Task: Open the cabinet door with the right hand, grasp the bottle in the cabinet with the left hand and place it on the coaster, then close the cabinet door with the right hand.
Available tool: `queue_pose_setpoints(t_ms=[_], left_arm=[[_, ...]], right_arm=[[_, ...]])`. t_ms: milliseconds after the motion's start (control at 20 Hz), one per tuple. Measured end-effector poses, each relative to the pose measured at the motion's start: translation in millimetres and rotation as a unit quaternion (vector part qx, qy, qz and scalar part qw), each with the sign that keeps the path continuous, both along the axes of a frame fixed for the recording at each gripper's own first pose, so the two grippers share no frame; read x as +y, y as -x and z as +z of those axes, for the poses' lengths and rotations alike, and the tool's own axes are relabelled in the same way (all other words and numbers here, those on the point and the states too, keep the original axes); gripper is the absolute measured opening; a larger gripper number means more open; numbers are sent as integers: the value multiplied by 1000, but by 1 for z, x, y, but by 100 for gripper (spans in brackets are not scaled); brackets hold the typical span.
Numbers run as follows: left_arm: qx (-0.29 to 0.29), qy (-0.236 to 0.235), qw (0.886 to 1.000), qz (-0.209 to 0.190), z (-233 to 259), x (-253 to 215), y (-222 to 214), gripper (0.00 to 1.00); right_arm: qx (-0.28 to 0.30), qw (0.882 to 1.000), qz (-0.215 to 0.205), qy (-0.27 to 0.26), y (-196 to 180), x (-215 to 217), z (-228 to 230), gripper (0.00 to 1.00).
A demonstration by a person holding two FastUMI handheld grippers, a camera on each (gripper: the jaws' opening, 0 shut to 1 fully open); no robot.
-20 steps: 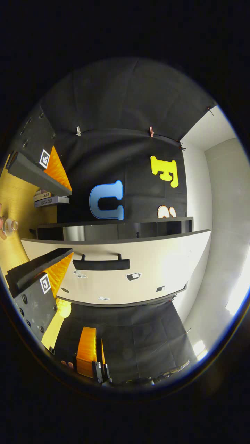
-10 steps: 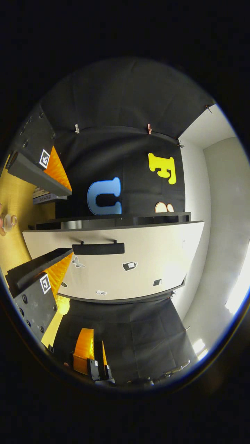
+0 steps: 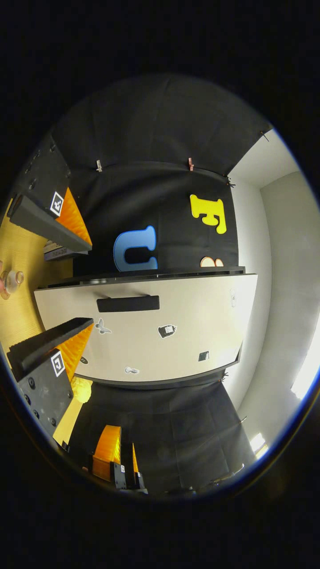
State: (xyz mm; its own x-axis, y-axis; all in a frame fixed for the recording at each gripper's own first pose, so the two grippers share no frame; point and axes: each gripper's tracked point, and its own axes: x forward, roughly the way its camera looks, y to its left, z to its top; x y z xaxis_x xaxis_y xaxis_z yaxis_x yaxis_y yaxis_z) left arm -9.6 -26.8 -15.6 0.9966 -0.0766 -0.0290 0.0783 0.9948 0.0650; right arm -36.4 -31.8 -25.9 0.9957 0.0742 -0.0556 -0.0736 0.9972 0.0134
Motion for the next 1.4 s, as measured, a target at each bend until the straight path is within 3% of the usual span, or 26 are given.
queue_pose_setpoints(t_ms=[500, 1400], left_arm=[[-7, 2, 1000, 11, 7, -3, 5, 94], [-10, -5, 1000, -16, 8, -27, -2, 94]], right_arm=[[13, 1000, -27, -6, 0, -18, -7, 99], [-6, 999, -46, -11, 2, -35, 3, 99]])
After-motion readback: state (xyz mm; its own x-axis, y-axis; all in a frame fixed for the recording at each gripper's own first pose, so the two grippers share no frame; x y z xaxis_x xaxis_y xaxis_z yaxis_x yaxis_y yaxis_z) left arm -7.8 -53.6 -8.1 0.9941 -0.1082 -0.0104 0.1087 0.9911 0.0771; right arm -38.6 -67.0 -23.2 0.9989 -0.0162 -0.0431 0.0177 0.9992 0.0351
